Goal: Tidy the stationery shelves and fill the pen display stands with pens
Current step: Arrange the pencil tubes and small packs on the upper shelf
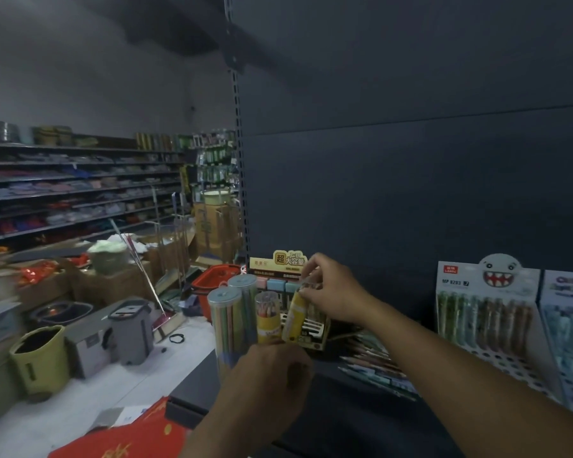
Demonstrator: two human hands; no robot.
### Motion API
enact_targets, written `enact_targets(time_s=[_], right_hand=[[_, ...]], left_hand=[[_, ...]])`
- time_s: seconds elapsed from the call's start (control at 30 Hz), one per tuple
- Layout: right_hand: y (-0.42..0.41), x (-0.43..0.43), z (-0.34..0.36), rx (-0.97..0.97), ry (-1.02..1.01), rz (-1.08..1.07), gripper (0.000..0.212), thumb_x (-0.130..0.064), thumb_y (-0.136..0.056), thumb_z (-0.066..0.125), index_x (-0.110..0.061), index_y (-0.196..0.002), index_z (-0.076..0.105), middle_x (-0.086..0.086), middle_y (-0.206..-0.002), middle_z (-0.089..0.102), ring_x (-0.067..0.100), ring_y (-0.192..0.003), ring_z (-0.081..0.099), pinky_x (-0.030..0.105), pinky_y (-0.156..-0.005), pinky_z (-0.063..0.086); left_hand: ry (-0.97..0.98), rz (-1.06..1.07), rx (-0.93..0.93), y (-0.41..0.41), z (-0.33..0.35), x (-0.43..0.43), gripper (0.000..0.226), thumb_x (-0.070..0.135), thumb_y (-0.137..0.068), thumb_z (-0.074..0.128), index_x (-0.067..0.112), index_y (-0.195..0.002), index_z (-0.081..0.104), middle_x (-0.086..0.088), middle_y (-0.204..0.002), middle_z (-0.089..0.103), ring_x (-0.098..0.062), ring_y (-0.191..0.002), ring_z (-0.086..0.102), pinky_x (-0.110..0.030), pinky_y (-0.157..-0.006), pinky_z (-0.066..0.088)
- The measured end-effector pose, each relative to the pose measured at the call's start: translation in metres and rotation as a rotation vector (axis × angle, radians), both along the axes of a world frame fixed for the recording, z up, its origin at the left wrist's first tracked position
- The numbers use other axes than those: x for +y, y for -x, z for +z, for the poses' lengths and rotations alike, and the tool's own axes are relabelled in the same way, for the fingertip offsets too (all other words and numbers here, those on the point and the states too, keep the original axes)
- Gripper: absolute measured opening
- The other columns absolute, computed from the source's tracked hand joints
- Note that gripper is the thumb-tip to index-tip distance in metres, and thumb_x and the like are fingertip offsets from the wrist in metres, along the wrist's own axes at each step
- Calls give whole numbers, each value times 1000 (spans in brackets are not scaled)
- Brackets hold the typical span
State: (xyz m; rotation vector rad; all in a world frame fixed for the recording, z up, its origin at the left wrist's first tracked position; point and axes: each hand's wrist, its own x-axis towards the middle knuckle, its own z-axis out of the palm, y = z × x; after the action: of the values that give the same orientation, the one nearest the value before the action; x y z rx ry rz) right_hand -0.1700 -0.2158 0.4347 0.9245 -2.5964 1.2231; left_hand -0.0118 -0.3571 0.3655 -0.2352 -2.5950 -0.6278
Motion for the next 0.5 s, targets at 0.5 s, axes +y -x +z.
enact_targets(time_s=[0.5], right_hand=[[-44,166,89,215,-185,-165,32,-43,-82,87,-27,-93,62,-6,-90,69,11,-81,66,34,-68,57]], left_hand=[[-459,-89,-53,53,21,138,39,47,-89,80,44,-114,49,20,-106,63,-1,-90,67,-22,-74,57]])
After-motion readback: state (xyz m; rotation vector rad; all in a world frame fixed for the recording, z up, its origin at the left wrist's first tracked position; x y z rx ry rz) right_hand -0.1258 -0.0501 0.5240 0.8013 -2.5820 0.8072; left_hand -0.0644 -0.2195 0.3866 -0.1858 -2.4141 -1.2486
